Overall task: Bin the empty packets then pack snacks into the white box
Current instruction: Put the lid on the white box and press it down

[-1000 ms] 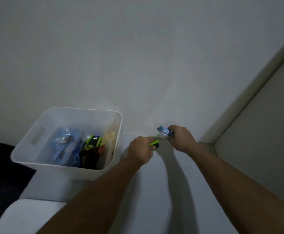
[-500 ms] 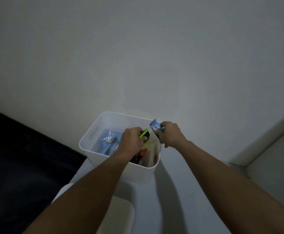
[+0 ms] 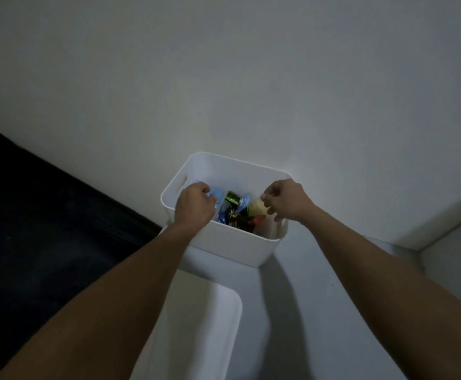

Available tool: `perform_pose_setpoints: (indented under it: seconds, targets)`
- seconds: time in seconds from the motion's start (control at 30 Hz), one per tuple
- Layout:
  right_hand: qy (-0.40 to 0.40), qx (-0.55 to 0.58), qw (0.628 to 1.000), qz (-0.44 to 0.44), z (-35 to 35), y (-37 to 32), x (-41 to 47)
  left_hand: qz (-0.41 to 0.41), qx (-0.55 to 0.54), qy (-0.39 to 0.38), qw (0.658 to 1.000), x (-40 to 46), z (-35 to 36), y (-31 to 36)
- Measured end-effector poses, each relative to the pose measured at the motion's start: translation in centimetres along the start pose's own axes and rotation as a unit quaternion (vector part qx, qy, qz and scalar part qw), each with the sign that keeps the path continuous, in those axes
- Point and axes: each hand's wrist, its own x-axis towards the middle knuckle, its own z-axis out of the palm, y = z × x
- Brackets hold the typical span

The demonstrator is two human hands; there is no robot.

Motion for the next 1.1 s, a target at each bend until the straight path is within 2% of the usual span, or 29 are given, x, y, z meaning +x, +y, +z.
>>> perform_pose_setpoints:
  seconds: [0.1,0.3,0.4,0.5,0.63,0.8,0.9,1.03,1.1]
  targets:
    - [-0.028,0.000,1.000,0.011,0.6,-0.3,-1.6,-0.008,-0.014,0.033,0.999,-1.2,-0.8,-1.5]
    - [-0.168,-0.028,0.982,0.079,2.9,-1.5,-5.3,-0.006,-0.011,0.045,0.999,-3.9,-2.2,-5.0]
    - [-0.200,-0.019,0.975,0.098,5.4,-1.0,-6.8,-0.016,0.007,0.030,0.999,-5.4,-3.1,-7.5]
    - [-0.209,-0.012,0.968,0.138,9.0,0.6,-7.9,-0.071,0.051,-0.041,0.995,-6.5,-3.7,-10.7]
    - [-0.219,0.015,0.954,0.206,12.9,2.7,-9.5,-0.155,0.125,-0.144,0.969,-7.6,-3.9,-15.9]
    - [-0.235,0.065,0.927,0.286,15.9,4.3,-11.6,-0.235,0.199,-0.165,0.937,-9.1,-4.2,-20.7]
    - [-0.230,0.095,0.918,0.309,17.5,4.9,-12.5,-0.299,0.198,-0.193,0.913,-9.6,-4.5,-22.3]
    - [-0.194,0.095,0.929,0.301,18.6,4.6,-13.1,-0.294,0.162,-0.230,0.914,-10.3,-4.5,-22.5]
    - [-0.173,0.097,0.934,0.299,18.8,4.5,-13.0,-0.298,0.155,-0.217,0.917,-10.3,-4.4,-22.4]
